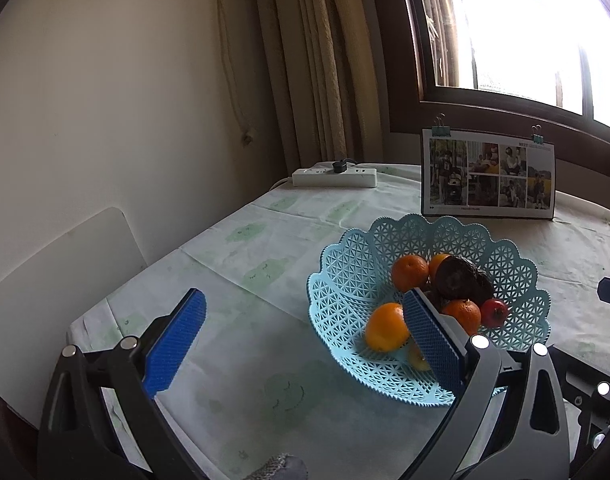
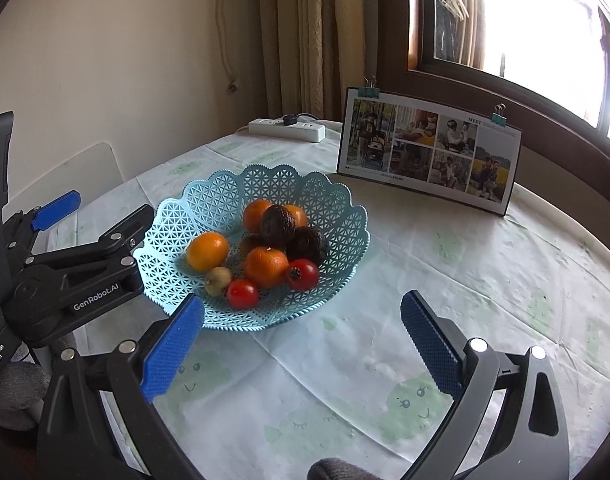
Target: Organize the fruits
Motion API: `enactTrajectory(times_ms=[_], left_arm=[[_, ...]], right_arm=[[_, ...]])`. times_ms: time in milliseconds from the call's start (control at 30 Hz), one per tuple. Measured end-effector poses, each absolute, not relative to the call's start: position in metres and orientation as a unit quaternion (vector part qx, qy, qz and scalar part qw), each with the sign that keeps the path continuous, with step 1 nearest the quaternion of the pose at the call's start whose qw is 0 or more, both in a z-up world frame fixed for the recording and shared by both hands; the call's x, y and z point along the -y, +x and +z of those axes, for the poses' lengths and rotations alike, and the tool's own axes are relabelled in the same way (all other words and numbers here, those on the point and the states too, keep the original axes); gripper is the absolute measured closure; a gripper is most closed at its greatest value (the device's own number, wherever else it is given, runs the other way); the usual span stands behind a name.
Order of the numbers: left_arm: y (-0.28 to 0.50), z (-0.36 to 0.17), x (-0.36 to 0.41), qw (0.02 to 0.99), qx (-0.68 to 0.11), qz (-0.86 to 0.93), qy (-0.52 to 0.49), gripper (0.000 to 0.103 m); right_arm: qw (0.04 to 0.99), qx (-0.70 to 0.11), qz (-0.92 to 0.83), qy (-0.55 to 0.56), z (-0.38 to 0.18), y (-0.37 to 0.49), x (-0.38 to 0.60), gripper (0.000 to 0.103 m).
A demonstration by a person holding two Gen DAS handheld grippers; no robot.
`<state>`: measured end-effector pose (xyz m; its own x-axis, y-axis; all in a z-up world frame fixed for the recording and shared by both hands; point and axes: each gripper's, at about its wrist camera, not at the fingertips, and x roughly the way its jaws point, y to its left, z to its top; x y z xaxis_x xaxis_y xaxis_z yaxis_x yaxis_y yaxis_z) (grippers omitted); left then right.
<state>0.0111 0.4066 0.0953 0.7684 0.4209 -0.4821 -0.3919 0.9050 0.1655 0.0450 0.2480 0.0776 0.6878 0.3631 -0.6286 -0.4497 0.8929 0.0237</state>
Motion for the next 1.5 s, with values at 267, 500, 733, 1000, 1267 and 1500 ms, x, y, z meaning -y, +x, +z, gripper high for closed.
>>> enactTrajectory(times_ms=[267,500,733,1000,1267,1500], left_arm=[[0.013,0.089,-0.398,0.937,-0.258,0.226,0.072,0.003],[0.015,0.088,-0.394,0.935,-0.258,0.224,0.090,0.003],[0.016,0.086,-0.394,0.934,-0.261,0.225,0.094,0.003],[0.018,0.085,-0.394,0.934,-0.262,0.223,0.095,0.003],[0.018,0.085,-0.394,0.934,-0.262,0.223,0.095,0.003],[0.018,0.084,-0.394,0.934,-0.263,0.222,0.095,0.003]], right_arm=[[0.917,-0.325,0.218,-0.078,0.076,0.046,-0.250,0.005],[0.913,-0.329,0.224,-0.084,0.074,0.047,-0.254,0.005],[0.911,-0.331,0.230,-0.088,0.074,0.049,-0.257,0.005],[0.908,-0.337,0.234,-0.081,0.073,0.053,-0.259,0.005],[0.909,-0.338,0.232,-0.079,0.072,0.055,-0.260,0.005],[0.908,-0.338,0.233,-0.081,0.072,0.055,-0.261,0.005]])
